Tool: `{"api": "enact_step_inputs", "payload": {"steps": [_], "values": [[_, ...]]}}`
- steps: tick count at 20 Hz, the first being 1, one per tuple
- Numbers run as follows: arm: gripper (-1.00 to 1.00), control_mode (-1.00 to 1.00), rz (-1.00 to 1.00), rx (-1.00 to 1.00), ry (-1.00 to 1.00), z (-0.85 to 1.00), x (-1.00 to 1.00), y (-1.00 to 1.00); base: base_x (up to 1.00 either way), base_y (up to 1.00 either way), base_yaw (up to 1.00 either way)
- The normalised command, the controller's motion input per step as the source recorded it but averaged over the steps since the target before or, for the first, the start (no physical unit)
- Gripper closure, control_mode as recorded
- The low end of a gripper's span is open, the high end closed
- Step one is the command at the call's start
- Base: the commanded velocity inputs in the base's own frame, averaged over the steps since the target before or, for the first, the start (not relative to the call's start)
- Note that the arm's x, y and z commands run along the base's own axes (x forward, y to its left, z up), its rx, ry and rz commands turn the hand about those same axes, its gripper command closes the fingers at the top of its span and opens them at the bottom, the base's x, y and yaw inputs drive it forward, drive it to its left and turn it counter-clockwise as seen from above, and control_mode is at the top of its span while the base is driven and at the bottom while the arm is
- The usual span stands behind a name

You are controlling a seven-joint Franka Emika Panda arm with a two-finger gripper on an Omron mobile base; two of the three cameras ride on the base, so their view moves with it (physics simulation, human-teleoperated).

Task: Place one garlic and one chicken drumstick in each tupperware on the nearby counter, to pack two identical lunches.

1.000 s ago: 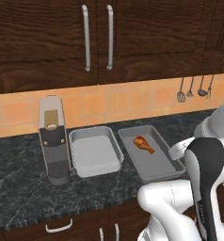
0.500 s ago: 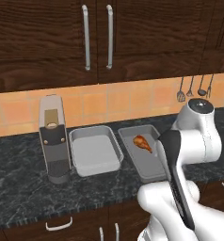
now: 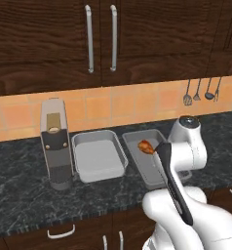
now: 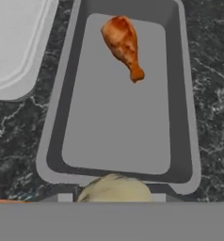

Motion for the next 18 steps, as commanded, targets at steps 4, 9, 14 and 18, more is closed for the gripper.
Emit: {"api": "enact_step_inputs", "payload": {"steps": [4, 9, 14, 18], "values": [[1.00, -1.00, 0.00, 0.00, 0.00, -0.64, 0.54, 0.00, 0.00, 0.00, 0.00], [1.00, -1.00, 0.00, 0.00, 0.00, -0.52, 0.57, 0.00, 0.00, 0.00, 0.00], [1.00, -1.00, 0.00, 0.00, 0.00, -0.65, 0.46, 0.00, 0.00, 0.00, 0.00], [1.00, -1.00, 0.00, 0.00, 0.00, -0.88, 0.20, 0.00, 0.00, 0.00, 0.00]]}}
